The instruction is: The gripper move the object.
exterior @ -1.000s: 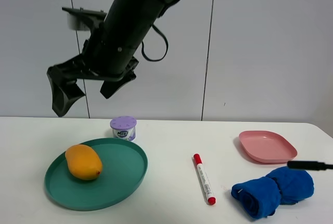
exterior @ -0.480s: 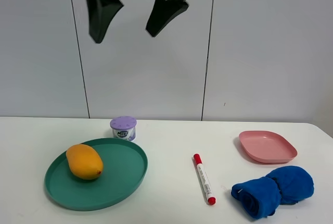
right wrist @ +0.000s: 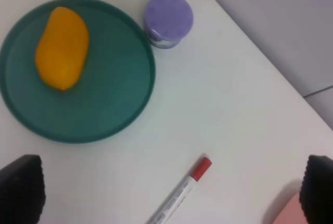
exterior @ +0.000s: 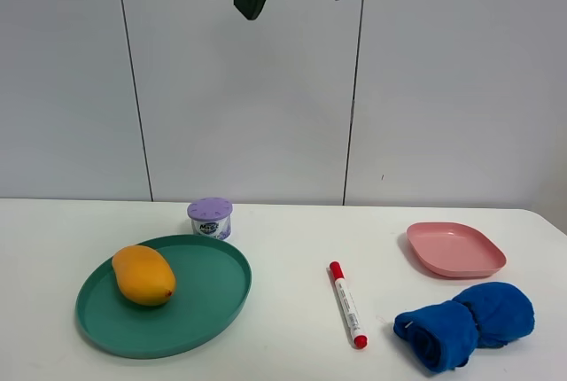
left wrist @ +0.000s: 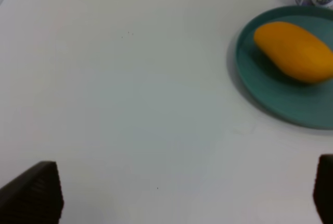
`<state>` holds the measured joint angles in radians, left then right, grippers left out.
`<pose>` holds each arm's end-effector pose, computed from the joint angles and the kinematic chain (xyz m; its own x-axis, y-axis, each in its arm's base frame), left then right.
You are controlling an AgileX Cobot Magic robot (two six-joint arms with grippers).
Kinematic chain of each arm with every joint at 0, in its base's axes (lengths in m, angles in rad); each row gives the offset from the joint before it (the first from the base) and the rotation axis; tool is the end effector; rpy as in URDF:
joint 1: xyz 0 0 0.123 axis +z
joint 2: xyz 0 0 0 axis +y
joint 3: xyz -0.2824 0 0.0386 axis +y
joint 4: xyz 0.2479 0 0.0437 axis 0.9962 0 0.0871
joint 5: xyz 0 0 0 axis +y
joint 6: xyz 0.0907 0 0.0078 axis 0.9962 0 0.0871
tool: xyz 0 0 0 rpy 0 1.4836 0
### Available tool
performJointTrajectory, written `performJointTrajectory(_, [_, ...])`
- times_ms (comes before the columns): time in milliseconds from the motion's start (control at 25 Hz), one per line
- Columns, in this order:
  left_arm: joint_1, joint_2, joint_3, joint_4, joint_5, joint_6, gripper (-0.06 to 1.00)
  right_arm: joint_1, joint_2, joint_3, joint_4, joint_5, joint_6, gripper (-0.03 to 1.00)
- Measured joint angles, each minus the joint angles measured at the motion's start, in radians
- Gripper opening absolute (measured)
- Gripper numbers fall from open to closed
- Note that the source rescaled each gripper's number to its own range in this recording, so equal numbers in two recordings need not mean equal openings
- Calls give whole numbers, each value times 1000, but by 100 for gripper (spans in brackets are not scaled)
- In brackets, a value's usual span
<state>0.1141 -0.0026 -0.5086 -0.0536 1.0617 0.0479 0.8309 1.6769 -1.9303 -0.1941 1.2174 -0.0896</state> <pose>-0.0058 -0.0050 0.2796 -0.4449 -0.0291 -0.8951 -0.0625 0.9980 -0.0014 0.2515 0.2510 0.4356 -0.4076 -0.6753 -0.6147 -0.7206 0.6513 -0.2378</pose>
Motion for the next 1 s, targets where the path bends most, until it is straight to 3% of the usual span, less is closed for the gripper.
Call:
performJointTrajectory(240, [0,0,0,0,0,0,100,0,-80,85,1,-1,-56,100])
performJointTrajectory(440, [0,0,0,0,0,0,100,0,-251,342,27,-10,-102,100])
performJointTrajectory(680, [0,0,0,0,0,0,100,0,-518,686,77,-119,-131,100])
performJointTrajectory(1000, [0,0,0,0,0,0,100,0,-798,988,106,-144,-122,100])
